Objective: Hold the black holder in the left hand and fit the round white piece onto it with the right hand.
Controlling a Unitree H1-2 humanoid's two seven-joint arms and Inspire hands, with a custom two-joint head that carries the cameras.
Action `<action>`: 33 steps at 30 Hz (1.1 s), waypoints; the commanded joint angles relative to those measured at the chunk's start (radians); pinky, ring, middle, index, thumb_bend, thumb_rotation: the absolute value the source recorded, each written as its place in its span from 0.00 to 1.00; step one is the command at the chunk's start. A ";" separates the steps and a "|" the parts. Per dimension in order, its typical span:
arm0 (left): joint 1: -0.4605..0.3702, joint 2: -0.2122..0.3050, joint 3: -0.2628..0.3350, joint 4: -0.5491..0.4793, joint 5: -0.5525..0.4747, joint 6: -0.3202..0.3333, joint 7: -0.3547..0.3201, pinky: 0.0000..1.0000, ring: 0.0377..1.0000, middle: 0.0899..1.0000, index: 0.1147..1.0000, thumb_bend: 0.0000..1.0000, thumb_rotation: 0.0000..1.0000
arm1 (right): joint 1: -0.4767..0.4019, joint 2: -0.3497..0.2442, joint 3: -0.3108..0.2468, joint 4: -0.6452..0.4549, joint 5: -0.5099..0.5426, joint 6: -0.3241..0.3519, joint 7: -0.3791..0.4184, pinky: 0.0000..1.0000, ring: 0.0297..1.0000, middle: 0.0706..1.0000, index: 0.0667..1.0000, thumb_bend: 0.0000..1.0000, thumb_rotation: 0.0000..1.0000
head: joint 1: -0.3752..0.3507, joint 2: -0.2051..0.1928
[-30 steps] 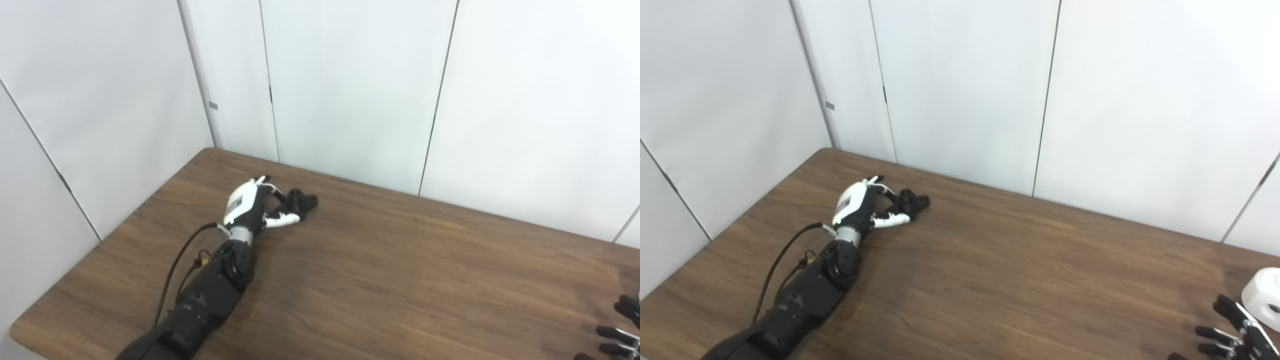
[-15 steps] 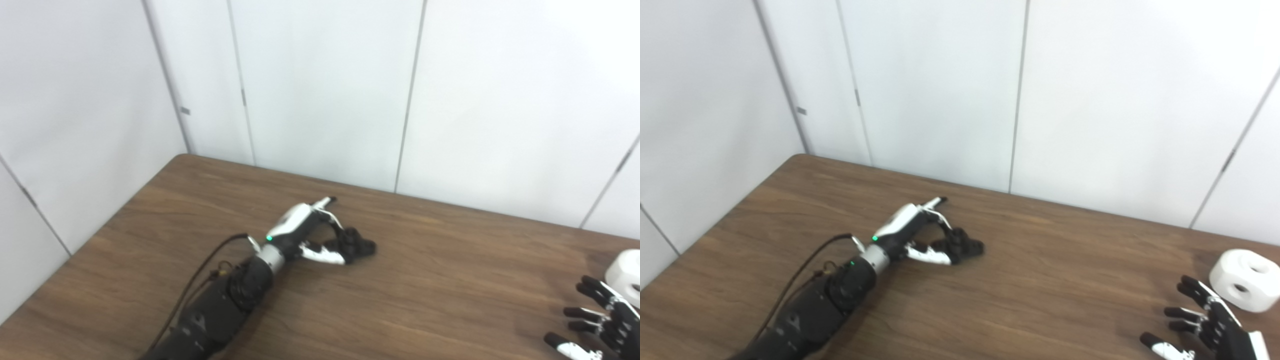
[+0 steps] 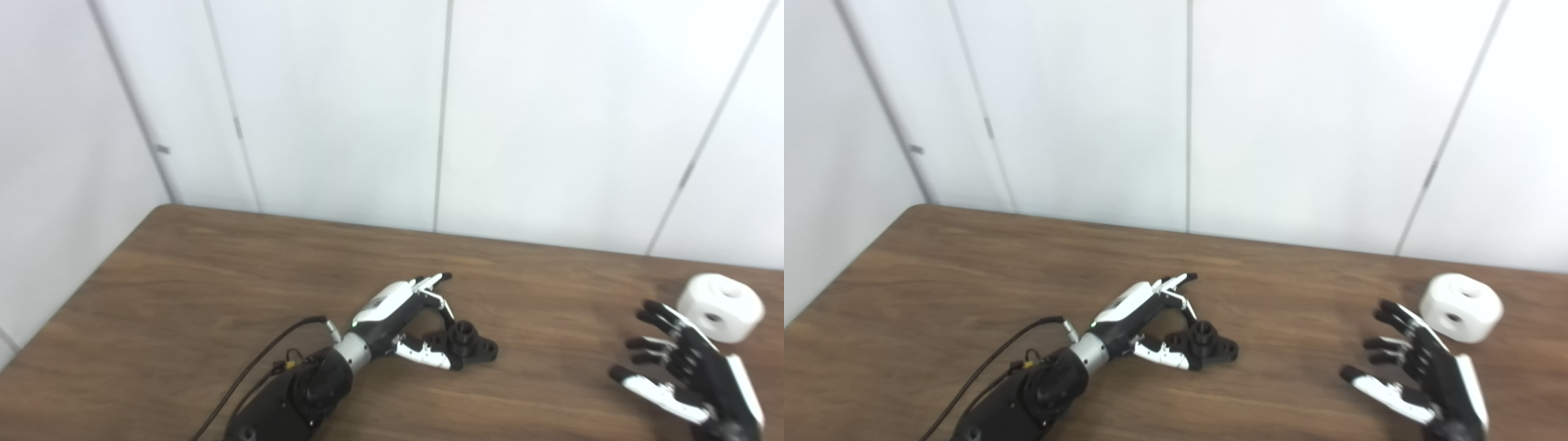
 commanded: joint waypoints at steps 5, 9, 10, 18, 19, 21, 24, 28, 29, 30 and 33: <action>0.023 -0.046 -0.079 0.085 0.036 -0.037 -0.090 1.00 1.00 0.99 0.41 0.52 0.06 | -0.031 0.023 0.017 -0.073 -0.023 -0.002 -0.015 0.56 0.64 0.80 0.80 0.71 0.16 | -0.073 0.022; 0.013 -0.054 -0.089 0.134 0.048 -0.067 -0.078 1.00 1.00 0.99 0.41 0.52 0.06 | -0.040 0.035 0.027 -0.087 -0.046 0.015 -0.023 0.55 0.63 0.80 0.80 0.69 0.13 | -0.141 0.037; 0.010 -0.055 -0.089 0.146 0.048 -0.074 -0.077 1.00 1.00 0.99 0.41 0.52 0.06 | -0.043 0.037 0.028 -0.089 -0.050 0.021 -0.024 0.54 0.63 0.81 0.80 0.69 0.13 | -0.165 0.042; -0.007 -0.037 -0.086 0.201 0.059 -0.083 -0.083 1.00 1.00 0.99 0.41 0.52 0.06 | -0.084 0.065 0.044 -0.132 -0.090 0.077 -0.044 0.57 0.63 0.82 0.82 0.68 0.13 | -0.379 0.017; -0.009 -0.030 -0.087 0.204 0.062 -0.089 -0.082 1.00 1.00 0.99 0.41 0.52 0.06 | -0.096 0.057 0.053 -0.139 -0.129 0.086 -0.051 0.57 0.64 0.82 0.81 0.68 0.13 | -0.403 0.010; -0.012 -0.018 -0.086 0.213 0.061 -0.100 -0.083 1.00 1.00 0.99 0.41 0.52 0.06 | -0.128 0.029 0.080 -0.149 -0.235 0.106 -0.059 0.53 0.65 0.82 0.81 0.68 0.13 | -0.495 -0.014; -0.022 0.001 -0.078 0.253 0.052 -0.148 -0.076 1.00 1.00 0.99 0.42 0.52 0.06 | -0.193 -0.004 0.120 -0.149 -0.405 0.167 -0.072 0.53 0.67 0.82 0.79 0.72 0.14 | -0.653 -0.087; -0.029 0.013 -0.063 0.308 0.044 -0.212 -0.058 1.00 1.00 0.98 0.42 0.52 0.06 | -0.270 -0.026 0.155 -0.127 -0.606 0.245 -0.112 0.56 0.72 0.82 0.78 0.71 0.13 | -0.756 -0.158; -0.030 0.014 -0.060 0.320 0.045 -0.224 -0.050 1.00 1.00 0.97 0.41 0.52 0.06 | -0.282 -0.034 0.163 -0.122 -0.646 0.262 -0.116 0.57 0.74 0.84 0.78 0.70 0.15 | -0.766 -0.167; -0.030 0.013 -0.055 0.334 0.041 -0.235 -0.047 1.00 1.00 0.97 0.41 0.52 0.06 | -0.300 -0.048 0.174 -0.117 -0.703 0.289 -0.114 0.57 0.75 0.85 0.78 0.69 0.16 | -0.782 -0.182; -0.036 0.014 -0.058 0.369 0.041 -0.252 -0.037 1.00 1.00 0.97 0.41 0.52 0.05 | -0.350 -0.096 0.195 -0.093 -0.833 0.331 -0.113 0.63 0.80 0.86 0.79 0.68 0.17 | -0.805 -0.212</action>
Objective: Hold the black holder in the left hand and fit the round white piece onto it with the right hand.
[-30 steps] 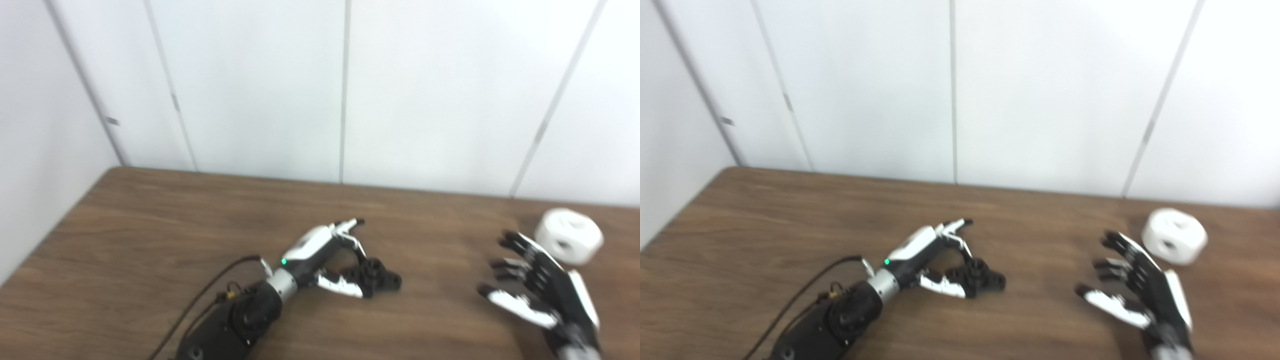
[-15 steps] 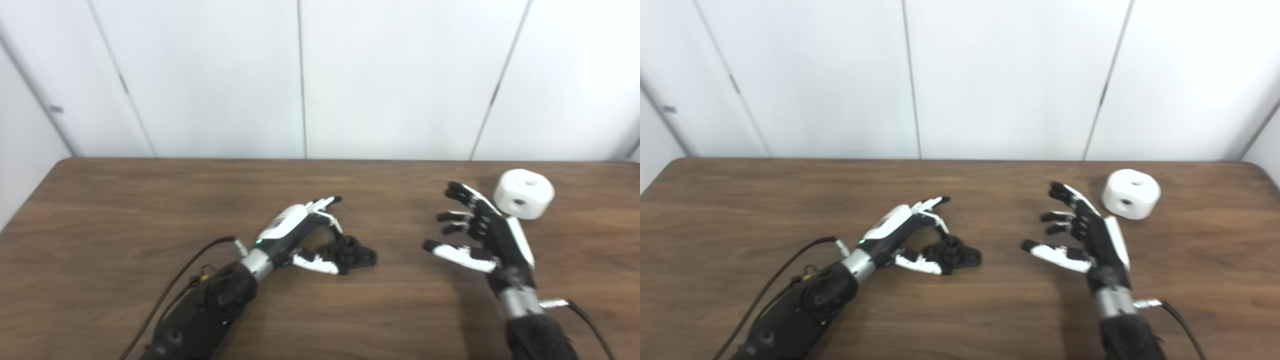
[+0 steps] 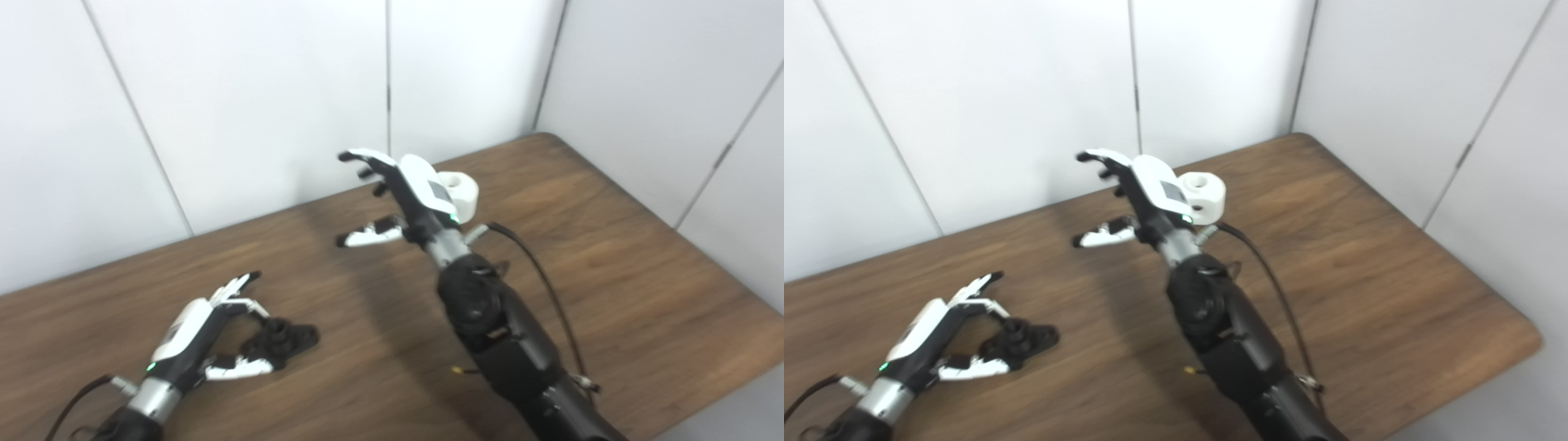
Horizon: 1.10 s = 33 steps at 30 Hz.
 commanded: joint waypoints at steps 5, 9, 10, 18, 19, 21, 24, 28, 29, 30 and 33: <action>0.064 0.016 -0.029 0.130 0.022 0.014 -0.041 1.00 1.00 0.97 0.41 0.52 0.05 | -0.111 -0.104 0.000 0.009 -0.149 0.078 0.051 0.68 0.84 0.89 0.79 0.67 0.23 | -0.005 -0.013; 0.068 0.018 -0.031 0.134 0.001 0.014 -0.042 1.00 1.00 0.97 0.41 0.52 0.05 | -0.158 -0.177 0.000 0.026 -0.185 0.122 0.145 0.65 0.82 0.89 0.76 0.72 0.25 | -0.013 -0.027; 0.069 0.020 -0.032 0.134 -0.004 0.014 -0.043 1.00 1.00 0.97 0.41 0.52 0.05 | -0.165 -0.191 0.001 0.029 -0.189 0.129 0.165 0.64 0.82 0.88 0.75 0.73 0.25 | -0.013 -0.028; 0.079 0.032 -0.037 0.124 -0.020 0.013 -0.042 1.00 1.00 0.97 0.41 0.52 0.05 | -0.226 -0.310 0.001 0.041 -0.215 0.168 0.363 0.73 0.88 0.92 0.78 0.82 0.32 | -0.024 -0.034; 0.079 0.033 -0.037 0.123 -0.021 0.013 -0.042 1.00 1.00 0.97 0.41 0.52 0.05 | -0.231 -0.316 -0.002 0.040 -0.219 0.174 0.393 0.77 0.91 0.93 0.81 0.82 0.34 | -0.024 -0.034; 0.080 0.034 -0.037 0.123 -0.028 0.013 -0.046 1.00 1.00 0.97 0.41 0.52 0.05 | -0.251 -0.343 -0.009 0.032 -0.238 0.180 0.507 0.83 0.95 0.97 0.83 0.85 0.36 | -0.025 -0.033; 0.081 0.037 -0.040 0.122 -0.026 0.013 -0.041 1.00 1.00 0.97 0.41 0.52 0.05 | -0.281 -0.367 -0.023 0.018 -0.283 0.181 0.697 0.90 1.00 1.00 0.86 0.94 0.38 | -0.026 -0.031; 0.081 0.039 -0.046 0.124 -0.033 0.013 -0.036 1.00 1.00 0.96 0.41 0.52 0.05 | -0.306 -0.384 -0.037 -0.001 -0.320 0.181 0.870 0.96 1.00 1.00 0.86 1.00 0.37 | -0.027 -0.026; 0.081 0.039 -0.048 0.125 -0.033 0.013 -0.034 1.00 1.00 0.96 0.41 0.52 0.05 | -0.310 -0.388 -0.040 -0.003 -0.325 0.181 0.902 0.96 1.00 1.00 0.86 1.00 0.37 | -0.027 -0.026; 0.081 0.040 -0.050 0.126 -0.034 0.013 -0.035 1.00 1.00 0.96 0.41 0.52 0.05 | -0.313 -0.390 -0.045 -0.003 -0.333 0.181 0.937 0.97 1.00 1.00 0.86 1.00 0.36 | -0.025 -0.028; 0.082 0.040 -0.052 0.125 -0.037 0.013 -0.037 1.00 1.00 0.96 0.41 0.52 0.05 | -0.315 -0.390 -0.053 0.001 -0.353 0.180 0.990 0.98 1.00 1.00 0.87 1.00 0.35 | -0.024 -0.025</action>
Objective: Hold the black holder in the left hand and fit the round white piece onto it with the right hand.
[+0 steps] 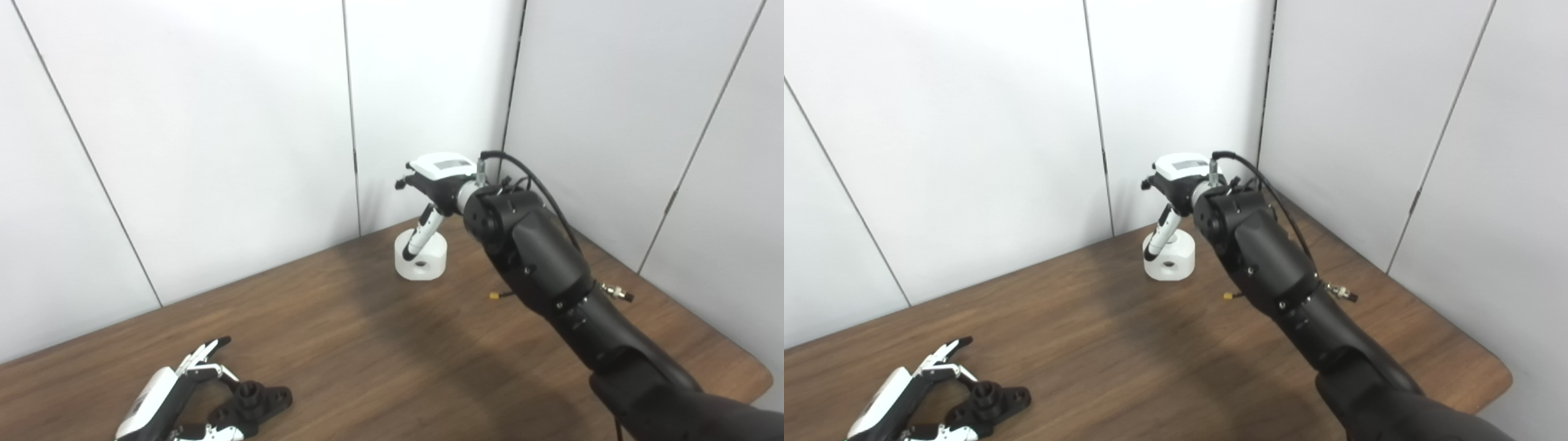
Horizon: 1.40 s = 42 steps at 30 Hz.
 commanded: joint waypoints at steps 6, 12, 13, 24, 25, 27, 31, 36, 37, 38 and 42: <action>0.089 0.034 -0.037 0.099 0.027 0.013 -0.047 1.00 1.00 0.97 0.41 0.52 0.05 | -0.051 -0.017 -0.030 0.008 -0.052 0.005 0.033 0.94 1.00 1.00 0.88 1.00 0.34 | 0.005 0.006; 0.091 0.036 -0.030 0.096 0.018 0.013 -0.058 1.00 1.00 0.96 0.42 0.52 0.05 | -0.049 -0.051 0.030 0.061 -0.085 -0.008 -0.011 0.93 1.00 1.00 0.90 1.00 0.34 | 0.010 0.011; 0.092 0.037 -0.031 0.095 0.019 0.013 -0.056 1.00 1.00 0.96 0.42 0.52 0.05 | -0.049 -0.054 0.036 0.070 -0.085 -0.009 -0.022 0.93 1.00 1.00 0.90 1.00 0.34 | 0.010 0.013; 0.098 0.037 -0.037 0.088 0.028 0.013 -0.048 1.00 1.00 0.96 0.42 0.52 0.05 | -0.056 -0.069 0.080 0.174 -0.070 -0.024 -0.162 0.96 1.00 1.00 0.88 0.93 0.31 | 0.026 0.016; 0.100 0.036 -0.037 0.087 0.029 0.013 -0.046 1.00 1.00 0.96 0.42 0.52 0.05 | -0.058 -0.070 0.081 0.187 -0.065 -0.025 -0.175 0.96 1.00 1.00 0.88 0.92 0.30 | 0.028 0.015; 0.101 0.036 -0.036 0.085 0.031 0.013 -0.048 1.00 1.00 0.96 0.42 0.52 0.05 | -0.062 -0.069 0.080 0.214 -0.052 -0.028 -0.203 0.96 1.00 1.00 0.87 0.92 0.30 | 0.032 0.014; 0.102 0.033 -0.031 0.088 0.024 0.013 -0.053 1.00 1.00 0.96 0.42 0.52 0.05 | -0.068 -0.072 0.086 0.252 -0.032 -0.033 -0.245 0.95 1.00 1.00 0.87 0.92 0.29 | 0.037 0.015; 0.102 0.035 -0.035 0.089 0.022 0.013 -0.048 1.00 1.00 0.96 0.42 0.52 0.05 | -0.075 -0.072 0.101 0.296 -0.014 -0.033 -0.282 0.91 1.00 1.00 0.86 0.92 0.29 | 0.040 0.021; 0.102 0.036 -0.038 0.088 0.023 0.013 -0.044 1.00 1.00 0.96 0.42 0.52 0.05 | -0.077 -0.071 0.104 0.309 -0.007 -0.035 -0.291 0.90 1.00 1.00 0.86 0.92 0.30 | 0.040 0.021; 0.103 0.037 -0.041 0.087 0.025 0.013 -0.040 1.00 1.00 0.96 0.42 0.52 0.05 | -0.078 -0.071 0.107 0.318 0.000 -0.036 -0.298 0.88 1.00 1.00 0.85 0.92 0.30 | 0.042 0.024; 0.105 0.037 -0.038 0.082 0.027 0.013 -0.044 1.00 1.00 0.96 0.42 0.52 0.05 | -0.081 -0.063 0.119 0.350 0.023 -0.034 -0.323 0.87 1.00 1.00 0.83 0.93 0.31 | 0.050 0.027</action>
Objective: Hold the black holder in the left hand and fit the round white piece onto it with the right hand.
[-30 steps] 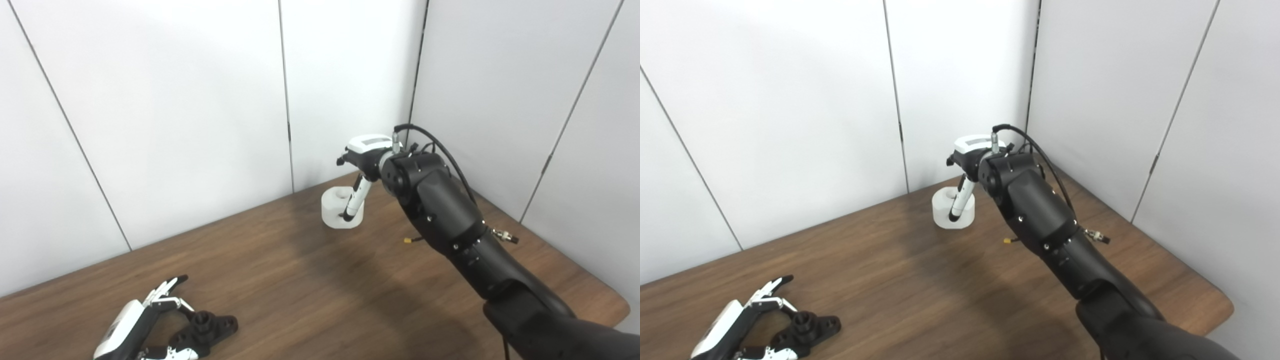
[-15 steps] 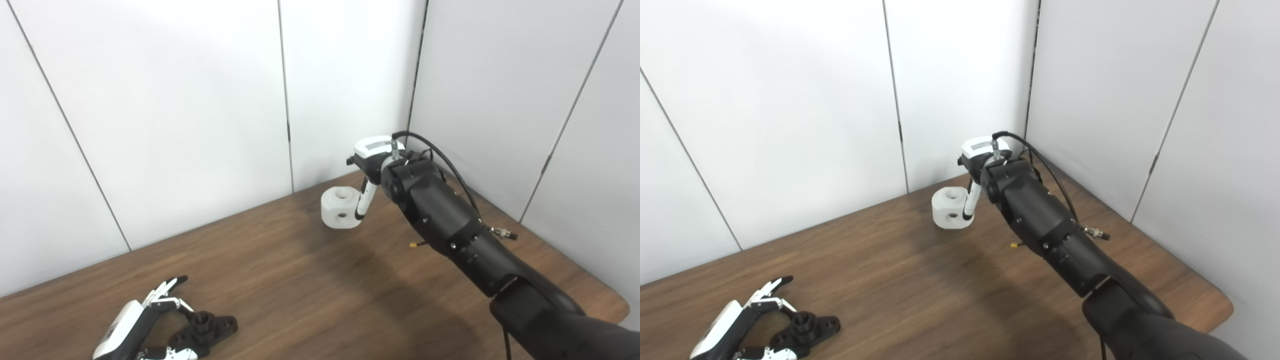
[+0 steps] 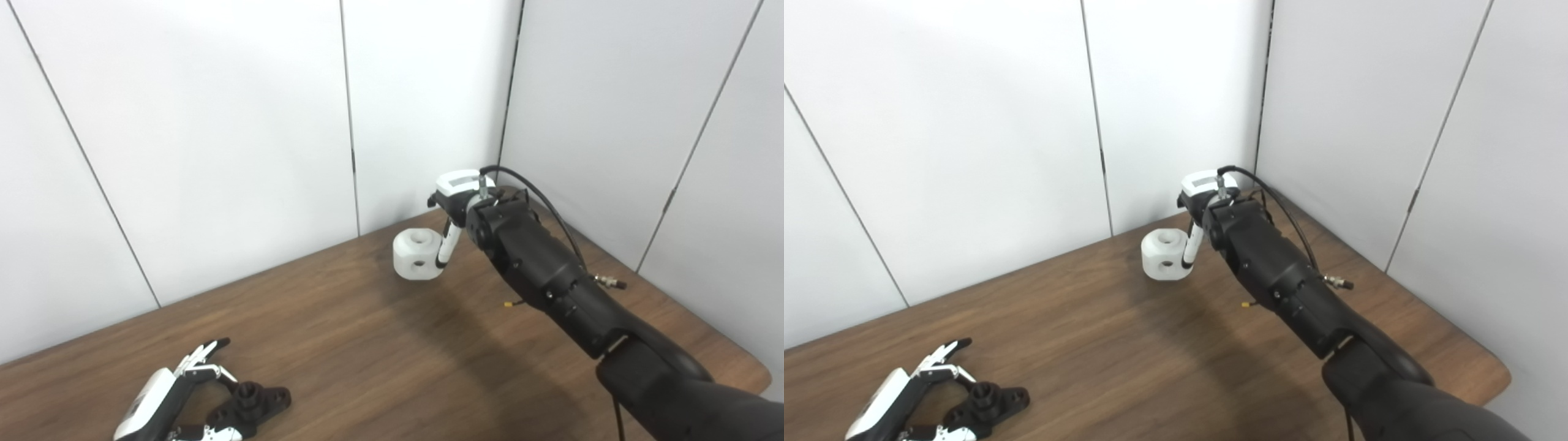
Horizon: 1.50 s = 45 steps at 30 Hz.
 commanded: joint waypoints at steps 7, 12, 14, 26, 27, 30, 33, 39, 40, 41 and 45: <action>0.112 0.031 -0.022 0.071 0.034 0.014 -0.063 1.00 1.00 0.96 0.42 0.52 0.05 | -0.068 -0.011 0.020 0.027 0.030 0.008 -0.068 0.91 0.99 0.99 0.83 0.94 0.32 | 0.009 0.009; 0.117 0.032 -0.015 0.062 0.033 0.016 -0.071 1.00 1.00 0.96 0.42 0.52 0.05 | -0.078 -0.006 0.044 0.047 0.047 0.007 -0.080 0.91 0.98 0.99 0.83 0.95 0.32 | 0.010 0.014; 0.119 0.033 -0.012 0.058 0.037 0.018 -0.073 1.00 1.00 0.96 0.42 0.52 0.05 | -0.080 -0.003 0.054 0.055 0.052 0.004 -0.086 0.90 0.98 0.99 0.82 0.96 0.32 | 0.010 0.017; 0.127 0.035 -0.005 0.040 0.050 0.026 -0.079 1.00 1.00 0.97 0.42 0.52 0.05 | -0.085 0.000 0.089 0.055 0.080 0.011 -0.082 0.92 0.98 0.99 0.82 0.93 0.32 | 0.020 0.025; 0.127 0.034 -0.005 0.042 0.051 0.027 -0.080 1.00 1.00 0.96 0.42 0.52 0.05 | -0.084 0.000 0.091 0.055 0.079 0.008 -0.089 0.92 0.98 0.98 0.82 0.93 0.32 | 0.020 0.025; 0.127 0.034 -0.004 0.043 0.050 0.024 -0.082 1.00 1.00 0.97 0.42 0.52 0.05 | -0.074 0.003 0.083 0.048 0.086 -0.010 -0.141 0.88 0.94 0.94 0.70 0.85 0.28 | 0.021 0.032; 0.127 0.034 -0.006 0.046 0.055 0.019 -0.074 1.00 1.00 0.97 0.42 0.52 0.05 | -0.054 0.007 0.065 0.039 0.109 -0.044 -0.237 0.83 0.86 0.82 0.47 0.55 0.15 | 0.021 0.032; 0.132 0.036 -0.003 0.042 0.057 0.020 -0.069 1.00 1.00 0.96 0.42 0.52 0.05 | -0.030 0.009 0.064 0.030 0.124 -0.074 -0.349 0.81 0.81 0.75 0.45 0.52 0.14 | 0.022 0.037; 0.133 0.036 -0.002 0.040 0.055 0.020 -0.069 1.00 1.00 0.96 0.42 0.52 0.05 | -0.027 0.009 0.065 0.029 0.125 -0.080 -0.366 0.80 0.80 0.75 0.45 0.52 0.14 | 0.022 0.037; 0.134 0.036 -0.002 0.038 0.056 0.020 -0.069 1.00 1.00 0.96 0.42 0.52 0.05 | -0.025 0.009 0.065 0.029 0.127 -0.087 -0.382 0.80 0.79 0.74 0.45 0.52 0.14 | 0.022 0.037; 0.135 0.038 -0.004 0.035 0.069 0.021 -0.064 1.00 1.00 0.96 0.42 0.52 0.05 | -0.020 0.009 0.067 0.039 0.133 -0.111 -0.437 0.78 0.79 0.72 0.45 0.52 0.14 | 0.029 0.040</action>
